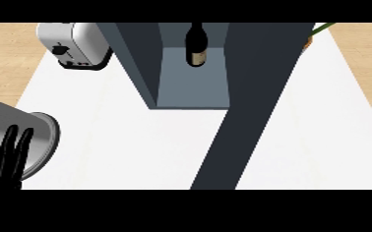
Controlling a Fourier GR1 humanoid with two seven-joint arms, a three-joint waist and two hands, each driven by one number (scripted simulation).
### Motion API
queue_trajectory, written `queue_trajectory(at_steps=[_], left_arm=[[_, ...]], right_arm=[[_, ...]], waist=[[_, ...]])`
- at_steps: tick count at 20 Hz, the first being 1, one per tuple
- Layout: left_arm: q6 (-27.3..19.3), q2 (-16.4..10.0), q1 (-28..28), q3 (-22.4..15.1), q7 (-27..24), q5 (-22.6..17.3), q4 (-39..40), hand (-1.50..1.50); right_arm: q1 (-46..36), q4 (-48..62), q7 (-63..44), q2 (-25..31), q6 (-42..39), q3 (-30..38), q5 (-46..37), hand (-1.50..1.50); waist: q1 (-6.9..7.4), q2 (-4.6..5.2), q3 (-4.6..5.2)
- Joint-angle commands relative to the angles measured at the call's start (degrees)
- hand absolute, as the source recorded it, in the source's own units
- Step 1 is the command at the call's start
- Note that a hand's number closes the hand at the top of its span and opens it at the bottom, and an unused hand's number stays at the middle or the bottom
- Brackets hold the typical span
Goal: Pick up the wine, place it into the cabinet and close the cabinet
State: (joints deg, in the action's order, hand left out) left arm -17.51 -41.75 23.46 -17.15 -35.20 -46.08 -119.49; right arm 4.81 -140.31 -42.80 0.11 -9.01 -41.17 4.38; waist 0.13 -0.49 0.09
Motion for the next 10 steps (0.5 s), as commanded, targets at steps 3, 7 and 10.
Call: queue_trajectory(at_steps=[3,7,10], left_arm=[[5.12,-2.74,1.86,7.50,1.67,-4.15,0.04,-1.50],[7.71,-4.36,1.44,9.82,3.41,-5.98,1.32,-1.50],[12.47,-2.98,2.80,10.48,0.95,-6.07,5.35,-1.50]], right_arm=[[-1.18,-3.48,0.12,-0.05,8.03,-14.25,-8.28,1.50],[-8.38,-1.20,0.20,0.05,13.93,-13.19,-8.47,1.50],[-10.26,1.72,2.29,0.03,18.25,-16.41,-12.45,1.50]], waist=[[-0.05,-0.07,0.00],[0.60,0.00,0.13],[0.42,-0.09,0.16]])
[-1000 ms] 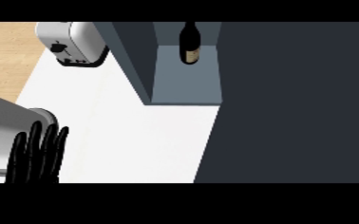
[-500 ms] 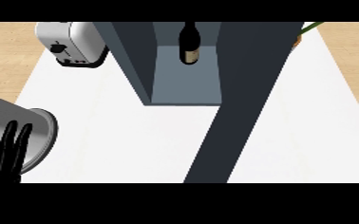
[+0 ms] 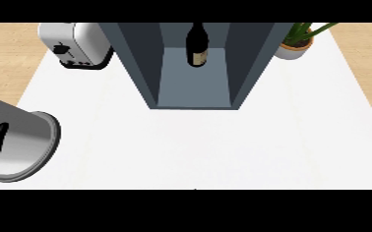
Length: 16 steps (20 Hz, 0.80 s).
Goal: Pick up the wine, place it into the cabinet and close the cabinet
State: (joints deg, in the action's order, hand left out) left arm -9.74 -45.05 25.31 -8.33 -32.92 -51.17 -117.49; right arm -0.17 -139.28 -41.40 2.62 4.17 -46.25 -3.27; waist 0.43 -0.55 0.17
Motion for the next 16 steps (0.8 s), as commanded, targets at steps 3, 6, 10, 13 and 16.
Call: queue_trajectory(at_steps=[3,6,10,13,16], left_arm=[[0.43,-0.21,-1.64,2.23,3.91,-2.78,-1.55,-1.50],[2.81,0.14,-2.48,1.39,4.17,-2.70,0.24,-1.50],[3.41,1.23,-3.93,2.43,4.74,-3.12,0.84,-1.50],[2.67,1.55,-4.90,2.27,6.26,-3.43,-0.16,-1.50],[3.28,2.47,-4.69,1.52,6.35,-3.04,-0.93,-1.50]], right_arm=[[-11.64,4.34,0.91,-2.48,10.00,-12.24,-6.14,1.50],[-16.97,8.64,1.96,-2.36,14.28,-11.83,-6.85,1.50],[-26.21,9.20,-3.87,-2.23,17.58,-6.87,-5.79,1.50],[-30.12,11.98,-3.31,-2.14,19.56,-5.30,-1.81,1.50],[-33.05,15.66,-1.74,-2.09,21.33,-2.14,2.83,1.50]], waist=[[0.28,0.13,-0.02],[0.66,0.22,0.04],[0.87,0.38,0.07],[1.33,0.62,0.04],[1.95,0.81,0.00]])
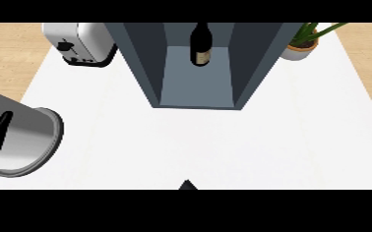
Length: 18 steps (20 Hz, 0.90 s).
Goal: Pick up the wine, place it into the cabinet and close the cabinet
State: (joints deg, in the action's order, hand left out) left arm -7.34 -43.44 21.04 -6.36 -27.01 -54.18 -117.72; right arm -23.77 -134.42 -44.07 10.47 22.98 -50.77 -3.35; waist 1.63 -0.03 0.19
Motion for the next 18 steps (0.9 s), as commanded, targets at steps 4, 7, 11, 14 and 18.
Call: queue_trajectory(at_steps=[4,7,11,14,18], left_arm=[[0.28,1.47,-1.62,-1.34,1.03,0.90,0.13,-1.50],[-1.81,2.46,-5.91,-1.41,2.98,0.63,1.78,-1.50],[1.13,2.19,-4.27,1.57,2.25,0.40,3.68,-1.50],[-1.82,5.04,-4.26,-2.22,2.27,3.49,1.12,-1.50],[0.81,4.37,-3.08,1.11,2.84,1.86,2.57,-1.50]], right_arm=[[-18.42,14.54,0.43,-9.99,6.47,5.54,6.48,1.50],[-27.80,21.76,1.13,-10.21,9.46,9.12,11.08,1.50],[-36.71,33.86,6.18,-10.36,6.85,16.29,16.89,1.50],[-41.46,42.26,11.10,-10.41,7.58,15.95,16.68,1.50],[-44.05,50.78,14.92,-10.44,3.54,17.70,12.30,1.50]], waist=[[1.29,0.25,0.06],[0.48,0.31,0.00],[1.10,0.40,-0.04],[0.76,0.32,-0.08],[0.33,0.22,-0.09]])
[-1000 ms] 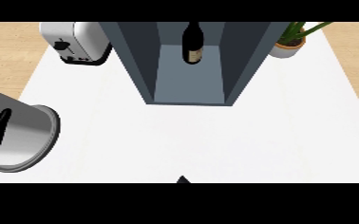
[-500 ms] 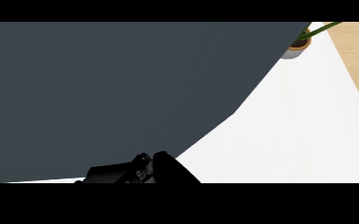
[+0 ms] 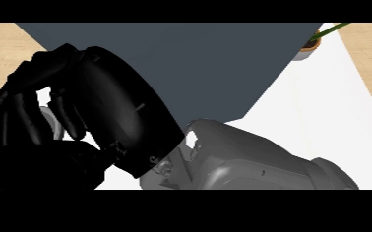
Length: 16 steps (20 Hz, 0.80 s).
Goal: Pick up the wine, place it into the cabinet and close the cabinet
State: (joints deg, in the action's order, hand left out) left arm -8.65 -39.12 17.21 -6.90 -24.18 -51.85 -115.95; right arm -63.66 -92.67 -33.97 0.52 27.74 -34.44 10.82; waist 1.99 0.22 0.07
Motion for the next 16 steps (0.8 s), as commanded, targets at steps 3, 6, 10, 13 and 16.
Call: queue_trajectory(at_steps=[3,6,10,13,16], left_arm=[[0.29,0.38,-1.70,2.28,1.49,0.49,2.51,-1.50],[0.78,1.41,-1.90,3.10,1.60,1.09,1.76,-1.50],[1.08,2.79,-2.41,1.72,1.77,3.17,3.58,-1.50],[-0.09,2.97,-2.09,1.34,3.05,3.42,0.91,-1.50],[0.46,3.35,-1.85,1.00,2.16,4.25,0.70,-1.50]], right_arm=[[-8.12,15.68,5.56,-0.42,-5.94,9.05,-0.59,1.50],[-5.20,20.88,10.93,-0.50,-9.31,11.09,0.68,1.50],[-8.81,28.64,15.21,-0.53,-11.62,15.91,1.76,1.50],[-5.96,29.15,16.93,1.36,-12.45,14.01,2.00,1.50],[-5.52,31.86,19.86,2.95,-14.01,13.69,2.89,1.50]], waist=[[-0.66,0.12,-0.01],[-0.85,0.03,-0.04],[-0.76,0.16,-0.01],[-0.93,0.11,-0.04],[-0.64,0.33,-0.02]])
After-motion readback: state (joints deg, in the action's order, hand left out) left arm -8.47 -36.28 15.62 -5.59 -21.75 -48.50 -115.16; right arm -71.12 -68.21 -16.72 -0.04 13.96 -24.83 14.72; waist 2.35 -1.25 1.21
